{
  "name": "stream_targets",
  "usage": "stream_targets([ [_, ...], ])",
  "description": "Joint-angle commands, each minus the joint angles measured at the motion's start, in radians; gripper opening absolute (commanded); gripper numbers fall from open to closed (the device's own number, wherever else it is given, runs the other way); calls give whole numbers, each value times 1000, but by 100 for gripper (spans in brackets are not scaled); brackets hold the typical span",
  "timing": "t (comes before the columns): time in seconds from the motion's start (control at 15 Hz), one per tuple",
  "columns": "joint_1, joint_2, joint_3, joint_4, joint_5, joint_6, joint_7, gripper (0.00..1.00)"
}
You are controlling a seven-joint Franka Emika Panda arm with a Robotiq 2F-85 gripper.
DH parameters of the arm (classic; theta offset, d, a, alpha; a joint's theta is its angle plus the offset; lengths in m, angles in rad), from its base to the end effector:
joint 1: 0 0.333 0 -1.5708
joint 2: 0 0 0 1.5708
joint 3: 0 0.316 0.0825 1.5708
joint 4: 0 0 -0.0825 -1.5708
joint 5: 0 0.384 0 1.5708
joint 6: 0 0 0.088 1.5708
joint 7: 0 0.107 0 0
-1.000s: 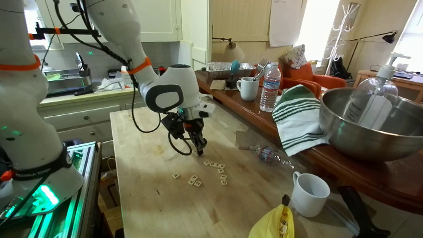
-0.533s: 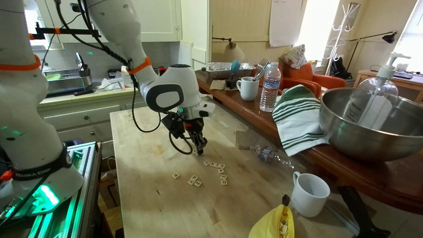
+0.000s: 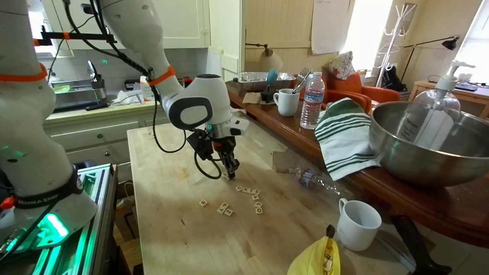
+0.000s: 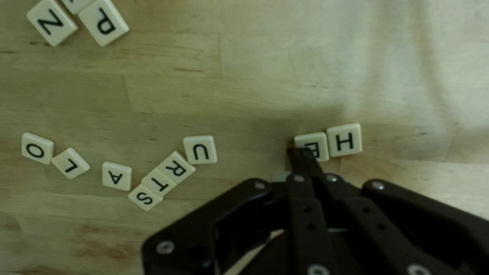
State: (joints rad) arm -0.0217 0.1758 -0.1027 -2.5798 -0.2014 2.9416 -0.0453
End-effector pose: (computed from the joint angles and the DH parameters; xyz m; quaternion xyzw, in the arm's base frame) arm 0.4605 -0.0459 0.2158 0.9933 0.0586 0.0885 0.0455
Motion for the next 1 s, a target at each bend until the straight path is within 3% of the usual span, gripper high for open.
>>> stream_targets([
  [0.0,-12,-6,9,0,36,-24,1,0],
  [0.93,-27,-27,24,-16,106,-29,-18,0],
])
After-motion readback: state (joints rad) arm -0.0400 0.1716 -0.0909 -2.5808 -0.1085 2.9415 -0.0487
